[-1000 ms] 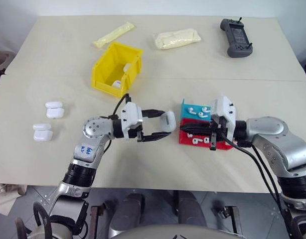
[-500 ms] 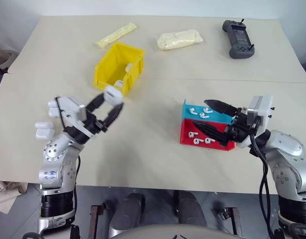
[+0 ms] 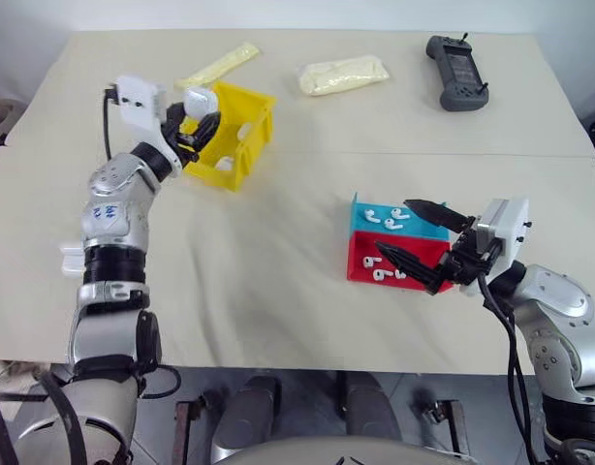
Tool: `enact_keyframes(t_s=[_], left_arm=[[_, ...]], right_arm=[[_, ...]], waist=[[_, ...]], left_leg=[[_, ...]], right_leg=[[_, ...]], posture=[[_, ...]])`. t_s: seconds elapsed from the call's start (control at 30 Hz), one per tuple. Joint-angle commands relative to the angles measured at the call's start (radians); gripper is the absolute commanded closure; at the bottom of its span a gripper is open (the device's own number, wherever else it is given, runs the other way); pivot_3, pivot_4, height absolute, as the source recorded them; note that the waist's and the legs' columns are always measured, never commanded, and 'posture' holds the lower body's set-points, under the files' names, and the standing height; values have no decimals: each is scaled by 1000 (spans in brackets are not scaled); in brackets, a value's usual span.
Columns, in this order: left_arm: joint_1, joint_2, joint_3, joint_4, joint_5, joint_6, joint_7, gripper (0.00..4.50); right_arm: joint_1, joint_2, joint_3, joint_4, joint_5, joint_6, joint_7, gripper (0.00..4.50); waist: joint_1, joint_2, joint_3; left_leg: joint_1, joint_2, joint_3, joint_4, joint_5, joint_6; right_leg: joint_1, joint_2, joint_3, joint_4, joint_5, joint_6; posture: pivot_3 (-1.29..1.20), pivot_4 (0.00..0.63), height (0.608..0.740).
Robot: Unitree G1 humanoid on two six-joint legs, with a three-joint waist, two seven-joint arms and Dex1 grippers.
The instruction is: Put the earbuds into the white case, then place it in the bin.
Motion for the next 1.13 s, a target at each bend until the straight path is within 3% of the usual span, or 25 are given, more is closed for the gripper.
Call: enact_keyframes(t_s=[0.03, 0.13, 0.17, 0.27, 0.47, 0.63, 0.73, 0.87, 1.13], left_arm=[[-57, 17, 1, 85, 37, -66, 10, 983], [-56, 18, 2, 69, 24, -68, -42, 88], [-40, 23, 2, 31, 15, -58, -65, 23], [10, 43, 1, -71, 1, -39, -115, 23], [329, 201, 41, -522, -131, 104, -345, 23], [644, 322, 104, -713, -178, 125, -479, 23], [765, 341, 101, -773, -160, 105, -482, 23], [807, 310, 92, -830, -153, 50, -461, 23], [747, 239, 35, -836, -116, 0, -391, 23]], right_arm=[[-6, 3, -4, -54, 7, -17, -20, 0], [-6, 5, -4, -62, 9, -17, -30, 0], [-5, 4, -4, -63, 9, -17, -33, 0], [-4, 1, -4, -65, 11, -17, -34, 0], [5, -65, -8, -28, 16, -7, 51, 0], [-17, -100, -4, 52, 7, -29, 123, 0], [-34, -107, -4, 106, 1, -47, 161, 0], [-41, -111, 0, 163, -19, -79, 205, 0], [-40, -101, 3, 227, -46, -131, 244, 0]], waist=[[-8, 0, 0], [-8, -1, 1], [-8, -1, 1], [-8, -1, 1], [-24, -1, 1], [-13, 0, 0], [-2, 0, 1], [23, 0, 1], [14, 0, 1]], left_leg=[[0, 1, 0, -1, 0, 0], [0, 1, 0, 0, 0, 0], [0, 1, 0, 1, 0, 0], [0, 3, 0, 3, 0, 0], [2, 4, 1, -1, 0, 0], [3, 5, 1, 0, 0, 0], [4, 5, 1, -2, 0, 0], [3, 4, -1, -1, 1, 0], [3, 4, 1, -2, 1, 0]], right_leg=[[0, 0, -1, 0, 0, 0], [0, 0, -1, 0, 0, 0], [0, 0, -1, 1, 0, 0], [0, 0, -1, 3, 0, 0], [-2, -1, 1, 4, 0, -1], [0, -1, 1, 3, -1, -1], [1, -2, 1, -1, -1, -2], [2, -2, 0, -2, -1, -2], [1, -2, -1, -2, -1, -2]], posture=[[0, 150, 740], [0, 150, 740], [0, 150, 740], [0, 150, 740], [0, 150, 740], [0, 150, 740], [0, 150, 740], [0, 150, 740], [0, 150, 740]])
